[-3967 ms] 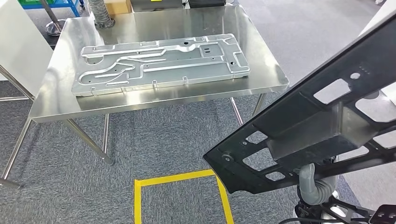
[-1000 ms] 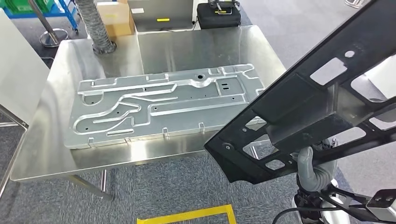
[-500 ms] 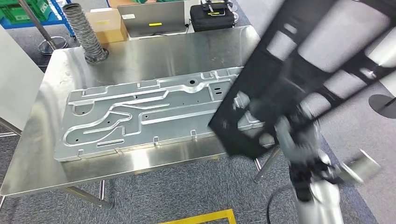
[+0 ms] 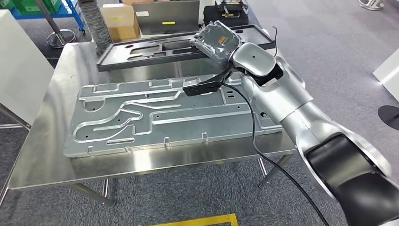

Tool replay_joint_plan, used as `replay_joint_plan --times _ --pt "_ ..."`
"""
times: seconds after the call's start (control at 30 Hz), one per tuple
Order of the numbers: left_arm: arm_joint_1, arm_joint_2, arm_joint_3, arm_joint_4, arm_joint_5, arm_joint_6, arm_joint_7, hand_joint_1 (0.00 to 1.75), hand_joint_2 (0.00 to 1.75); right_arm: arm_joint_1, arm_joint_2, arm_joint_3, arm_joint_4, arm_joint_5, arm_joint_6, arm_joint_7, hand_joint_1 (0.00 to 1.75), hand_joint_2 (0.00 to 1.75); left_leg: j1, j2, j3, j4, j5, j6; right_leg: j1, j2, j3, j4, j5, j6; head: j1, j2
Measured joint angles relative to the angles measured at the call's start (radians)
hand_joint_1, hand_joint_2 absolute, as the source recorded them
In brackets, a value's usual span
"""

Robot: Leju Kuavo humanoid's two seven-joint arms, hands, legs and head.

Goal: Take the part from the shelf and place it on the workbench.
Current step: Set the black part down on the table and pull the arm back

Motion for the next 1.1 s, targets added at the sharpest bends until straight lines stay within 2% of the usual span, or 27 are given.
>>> replay_joint_plan --times 0.07,0.1,0.13,0.17,0.23,0.27,0.3,0.37,0.43,0.47,0.5,0.57,0.6,0.63,0.67,0.7,0.73,0.8,0.83,0.93,0.97,1.0,1.03,1.1 --pt "-0.006 -0.003 -0.007 0.000 0.000 -0.002 -0.002 0.00 1.75 -0.015 0.006 0.050 0.111 -0.010 -0.013 0.011 1.75 1.75 0.000 -0.009 0.002 0.000 -0.001 0.004 -0.005 0.002 -0.070 0.133 -0.051 0.008 0.000 0.000" --pt "-0.008 -0.004 -0.009 0.000 0.000 -0.002 -0.003 0.00 1.75 -0.015 0.009 0.070 0.157 -0.015 -0.020 0.013 1.75 1.75 0.000 -0.013 0.002 0.001 -0.003 0.004 -0.008 0.002 -0.104 0.189 -0.063 0.010 0.000 0.000" --pt "-0.008 -0.005 -0.009 0.000 0.001 -0.002 -0.004 0.00 1.75 -0.013 0.009 0.085 0.194 -0.019 -0.026 0.014 1.75 1.75 0.000 -0.016 0.004 0.002 -0.005 0.004 -0.010 0.002 -0.124 0.213 -0.057 0.012 0.000 0.000" --pt "-0.008 -0.005 -0.010 0.000 0.002 -0.003 -0.004 0.00 1.75 -0.012 0.009 0.096 0.223 -0.021 -0.030 0.014 1.75 1.75 0.000 -0.019 0.006 0.004 -0.009 0.003 -0.011 0.002 -0.124 0.196 -0.032 0.012 0.000 0.000" --pt "-0.008 -0.007 -0.013 0.000 0.002 -0.003 -0.006 0.00 1.75 -0.013 0.009 0.111 0.266 -0.022 -0.035 0.013 1.75 1.75 0.000 -0.023 0.013 0.009 -0.020 -0.001 -0.011 0.001 -0.075 0.069 0.049 0.007 0.000 0.000" --pt "-0.009 -0.009 -0.014 0.000 0.002 -0.003 -0.007 0.00 1.75 -0.014 0.009 0.117 0.283 -0.023 -0.039 0.010 1.75 1.75 -0.001 -0.024 0.015 0.012 -0.025 -0.005 -0.008 0.000 -0.048 0.006 0.077 0.003 0.000 0.000" --pt "-0.010 -0.010 -0.015 0.000 0.002 -0.004 -0.007 0.00 1.75 -0.014 0.009 0.122 0.298 -0.025 -0.044 0.007 1.75 1.75 -0.002 -0.024 0.014 0.014 -0.030 -0.009 -0.006 -0.002 -0.027 -0.040 0.090 -0.002 0.000 0.000" --pt "-0.011 -0.011 -0.016 0.000 0.003 -0.005 -0.007 0.00 1.75 -0.003 0.009 0.130 0.318 -0.034 -0.058 -0.003 1.75 1.75 -0.002 -0.024 0.011 0.013 -0.033 -0.018 0.000 -0.003 -0.015 -0.068 0.085 -0.011 0.000 0.000" --pt "-0.011 -0.010 -0.016 0.000 0.003 -0.005 -0.005 0.00 1.75 0.018 0.006 0.135 0.328 -0.044 -0.074 -0.009 1.75 1.75 -0.002 -0.021 0.012 0.014 -0.041 -0.028 -0.002 -0.006 -0.008 -0.078 0.081 -0.020 0.000 0.000" --pt "-0.010 -0.010 -0.016 0.000 0.003 -0.005 -0.004 0.00 1.75 0.027 0.002 0.137 0.332 -0.049 -0.081 -0.009 1.75 1.75 -0.003 -0.016 0.006 0.032 -0.054 -0.033 -0.003 -0.009 -0.003 -0.082 0.080 -0.025 0.000 0.000" --pt "-0.011 -0.010 -0.017 0.000 0.004 -0.004 -0.003 0.00 1.75 0.035 -0.005 0.138 0.335 -0.055 -0.087 -0.010 1.75 1.75 -0.003 -0.009 -0.012 0.070 -0.076 -0.038 -0.005 -0.013 0.002 -0.086 0.078 -0.029 0.000 0.000" --pt "-0.011 -0.010 -0.018 0.000 0.004 -0.003 -0.002 0.00 1.75 0.050 -0.021 0.139 0.339 -0.071 -0.094 -0.011 1.75 1.75 -0.002 0.001 -0.078 0.198 -0.133 -0.043 -0.003 -0.021 0.009 -0.088 0.073 -0.036 0.000 0.000" --pt "-0.010 -0.010 -0.020 0.000 0.003 -0.002 -0.001 0.00 1.75 0.058 -0.030 0.139 0.341 -0.077 -0.095 -0.012 1.75 1.75 -0.002 0.003 -0.114 0.259 -0.151 -0.045 -0.001 -0.024 0.012 -0.087 0.070 -0.038 0.000 0.000" --pt "-0.009 -0.010 -0.022 0.000 0.003 -0.002 0.000 0.00 1.75 0.067 -0.039 0.139 0.343 -0.082 -0.096 -0.014 1.75 1.75 -0.002 0.003 -0.137 0.290 -0.151 -0.045 0.000 -0.027 0.016 -0.087 0.067 -0.038 0.000 0.000" --pt "-0.008 -0.009 -0.024 0.000 0.003 -0.002 0.000 0.00 1.75 0.075 -0.047 0.139 0.344 -0.085 -0.096 -0.016 1.75 1.75 -0.002 0.003 -0.142 0.285 -0.131 -0.044 0.001 -0.030 0.019 -0.087 0.064 -0.037 0.000 0.000" --pt "-0.008 -0.009 -0.026 0.000 0.002 -0.002 0.000 0.00 1.75 0.081 -0.053 0.139 0.345 -0.088 -0.097 -0.018 1.75 1.75 -0.002 0.003 -0.127 0.239 -0.095 -0.042 0.001 -0.031 0.024 -0.086 0.061 -0.036 0.000 0.000" --pt "-0.008 -0.009 -0.027 0.000 0.002 -0.001 0.000 0.00 1.75 0.085 -0.058 0.139 0.346 -0.090 -0.097 -0.020 1.75 1.75 -0.002 0.003 -0.098 0.168 -0.051 -0.039 0.001 -0.032 0.028 -0.085 0.058 -0.034 0.000 0.000" --pt "-0.009 -0.008 -0.029 0.000 0.003 0.001 -0.002 0.00 1.75 0.087 -0.062 0.139 0.346 -0.094 -0.097 -0.022 1.75 1.75 -0.005 0.000 -0.049 0.049 0.001 -0.029 0.004 -0.030 0.032 -0.081 0.052 -0.026 0.000 0.000" --pt "-0.009 -0.008 -0.029 0.000 0.003 0.003 -0.004 0.00 1.75 0.088 -0.063 0.139 0.346 -0.097 -0.097 -0.023 1.75 1.75 -0.006 -0.001 -0.038 0.022 0.008 -0.024 0.005 -0.029 0.032 -0.080 0.051 -0.022 0.000 0.000" --pt "-0.010 -0.009 -0.030 0.000 0.006 0.007 -0.013 0.00 1.75 0.091 -0.064 0.131 0.348 -0.111 -0.098 -0.029 1.75 1.75 -0.008 -0.005 -0.033 0.009 0.012 -0.006 0.001 -0.028 0.031 -0.080 0.048 -0.005 0.000 0.000" --pt "-0.012 -0.010 -0.031 0.000 0.006 0.007 -0.015 0.00 1.75 0.093 -0.064 0.126 0.348 -0.114 -0.098 -0.031 1.75 1.75 -0.007 -0.006 -0.030 0.005 0.016 0.000 -0.001 -0.024 0.025 -0.068 0.039 0.001 0.000 0.000" --pt "-0.014 -0.010 -0.031 0.000 0.006 0.008 -0.017 0.00 1.75 0.093 -0.061 0.122 0.349 -0.115 -0.098 -0.031 1.75 1.75 -0.005 -0.007 -0.027 0.001 0.019 0.005 -0.003 -0.018 0.011 -0.035 0.018 0.005 0.000 0.000" --pt "-0.016 -0.010 -0.032 0.000 0.006 0.008 -0.018 0.00 1.75 0.095 -0.058 0.118 0.351 -0.116 -0.097 -0.032 1.75 1.75 -0.003 -0.008 -0.025 -0.001 0.020 0.007 -0.006 -0.011 -0.014 0.020 -0.011 0.009 0.000 0.000" --pt "-0.020 -0.010 -0.032 0.000 0.005 0.008 -0.019 0.00 1.75 0.100 -0.047 0.113 0.355 -0.117 -0.097 -0.032 1.75 1.75 -0.003 -0.009 -0.024 0.000 0.019 0.010 -0.009 -0.003 -0.081 0.160 -0.067 0.015 0.000 0.000"
